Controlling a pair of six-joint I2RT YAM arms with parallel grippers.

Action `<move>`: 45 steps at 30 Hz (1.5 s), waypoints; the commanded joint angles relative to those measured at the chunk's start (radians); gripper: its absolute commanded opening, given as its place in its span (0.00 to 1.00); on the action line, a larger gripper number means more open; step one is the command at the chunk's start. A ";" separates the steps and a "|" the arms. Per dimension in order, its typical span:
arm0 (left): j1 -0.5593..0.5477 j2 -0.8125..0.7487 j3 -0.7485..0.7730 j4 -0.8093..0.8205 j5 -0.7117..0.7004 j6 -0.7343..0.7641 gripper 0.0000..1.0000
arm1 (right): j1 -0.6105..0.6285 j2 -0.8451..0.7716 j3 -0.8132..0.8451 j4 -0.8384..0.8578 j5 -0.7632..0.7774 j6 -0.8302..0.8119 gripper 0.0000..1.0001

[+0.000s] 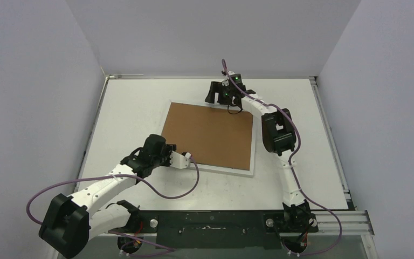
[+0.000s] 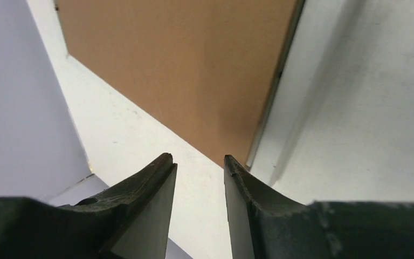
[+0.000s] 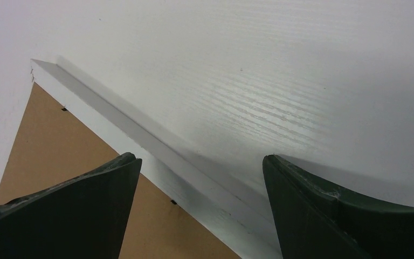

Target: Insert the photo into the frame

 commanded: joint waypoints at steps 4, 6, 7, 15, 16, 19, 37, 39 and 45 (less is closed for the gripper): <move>0.011 -0.026 0.020 -0.089 0.094 0.006 0.37 | -0.023 0.027 0.025 0.022 -0.046 0.071 0.83; 0.014 -0.010 0.020 -0.056 0.077 0.009 0.37 | -0.021 0.042 0.041 0.010 -0.063 0.085 0.78; 0.018 -0.003 0.022 -0.051 0.078 0.011 0.37 | -0.020 0.044 0.043 0.008 -0.073 0.089 0.77; 0.030 0.017 0.031 -0.081 0.109 0.024 0.38 | -0.002 0.053 0.028 -0.004 -0.095 0.073 0.74; 0.031 0.018 0.031 -0.088 0.128 0.027 0.38 | -0.001 0.052 0.026 -0.003 -0.095 0.073 0.74; 0.031 0.017 0.039 -0.128 0.161 0.047 0.40 | 0.001 0.050 0.025 -0.004 -0.093 0.067 0.74; 0.051 0.088 -0.003 0.056 0.046 0.086 0.40 | 0.052 0.058 -0.022 0.024 -0.154 0.060 0.71; 0.052 0.086 0.004 0.020 0.063 0.090 0.40 | 0.058 0.061 -0.021 0.019 -0.153 0.058 0.71; 0.052 0.047 0.000 -0.096 0.099 0.109 0.40 | 0.062 0.062 -0.023 0.014 -0.144 0.053 0.70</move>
